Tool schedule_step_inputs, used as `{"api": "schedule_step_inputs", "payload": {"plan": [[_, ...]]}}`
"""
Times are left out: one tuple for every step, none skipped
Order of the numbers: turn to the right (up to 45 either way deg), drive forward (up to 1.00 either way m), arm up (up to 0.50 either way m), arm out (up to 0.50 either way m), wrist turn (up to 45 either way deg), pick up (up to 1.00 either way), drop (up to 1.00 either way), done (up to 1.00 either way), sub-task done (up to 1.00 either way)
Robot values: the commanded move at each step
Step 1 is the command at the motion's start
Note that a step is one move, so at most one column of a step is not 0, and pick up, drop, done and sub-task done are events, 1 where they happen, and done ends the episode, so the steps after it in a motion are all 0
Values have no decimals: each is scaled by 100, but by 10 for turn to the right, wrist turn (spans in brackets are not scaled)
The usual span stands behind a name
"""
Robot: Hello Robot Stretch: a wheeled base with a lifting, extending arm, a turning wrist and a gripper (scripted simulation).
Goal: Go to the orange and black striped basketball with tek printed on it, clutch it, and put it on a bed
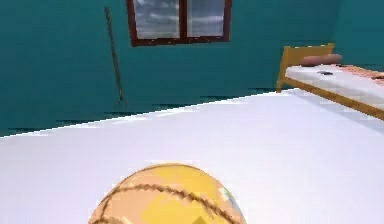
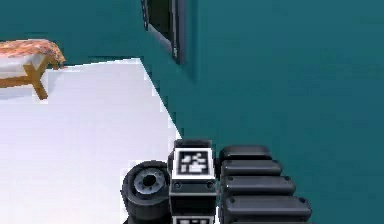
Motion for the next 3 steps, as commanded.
{"api": "schedule_step_inputs", "payload": {"plan": [[0, 75, 0, 0, 0, 0, 0, 0, 0], [360, 0, 0, 0, 0, 0, 0, 0, 0], [0, 100, 0, 0, 0, 0, 0, 0, 0]]}}
